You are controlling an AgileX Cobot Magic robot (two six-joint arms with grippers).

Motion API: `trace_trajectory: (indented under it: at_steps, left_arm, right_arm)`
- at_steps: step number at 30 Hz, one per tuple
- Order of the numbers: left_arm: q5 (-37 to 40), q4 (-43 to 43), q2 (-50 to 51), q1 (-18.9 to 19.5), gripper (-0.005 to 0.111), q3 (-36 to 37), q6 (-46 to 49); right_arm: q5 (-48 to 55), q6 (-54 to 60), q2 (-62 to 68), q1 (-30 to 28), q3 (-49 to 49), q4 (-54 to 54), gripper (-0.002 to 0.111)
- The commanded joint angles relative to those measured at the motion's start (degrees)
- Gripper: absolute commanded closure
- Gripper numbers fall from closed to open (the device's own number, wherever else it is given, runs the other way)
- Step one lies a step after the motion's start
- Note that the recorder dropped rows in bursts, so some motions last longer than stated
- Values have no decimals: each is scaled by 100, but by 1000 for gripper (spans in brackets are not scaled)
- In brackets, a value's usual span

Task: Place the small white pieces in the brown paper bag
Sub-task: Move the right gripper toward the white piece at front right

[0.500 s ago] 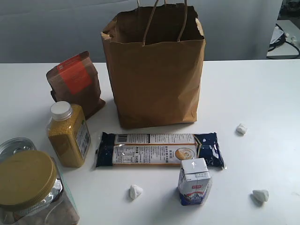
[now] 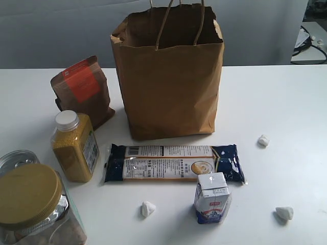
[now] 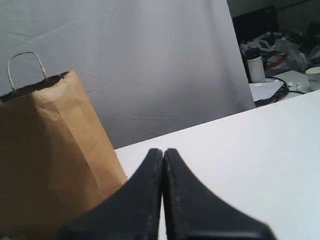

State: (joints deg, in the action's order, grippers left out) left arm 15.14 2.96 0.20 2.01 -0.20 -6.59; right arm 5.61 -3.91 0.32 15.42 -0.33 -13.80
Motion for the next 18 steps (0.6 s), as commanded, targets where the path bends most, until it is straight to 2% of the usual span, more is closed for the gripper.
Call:
trace_trajectory:
  at_steps: [1,7,14,18]
  left_arm:
    - [-13,-45,-20,-31,107,20,-31]
    - [-13,-45,-20,-31,107,20,-31]
    - [-13,-45,-20,-31,107,20,-31]
    - [-13,-45,-20,-31,107,20,-31]
  right_arm:
    - [408,85,48,5,-663,-336,108]
    - [1693,435,1389,5,-1749,-336,108]
    - [4447,1330,4011,5,-3054,-419,108]
    - [5251,1483,5694,5,-3310,-435,108]
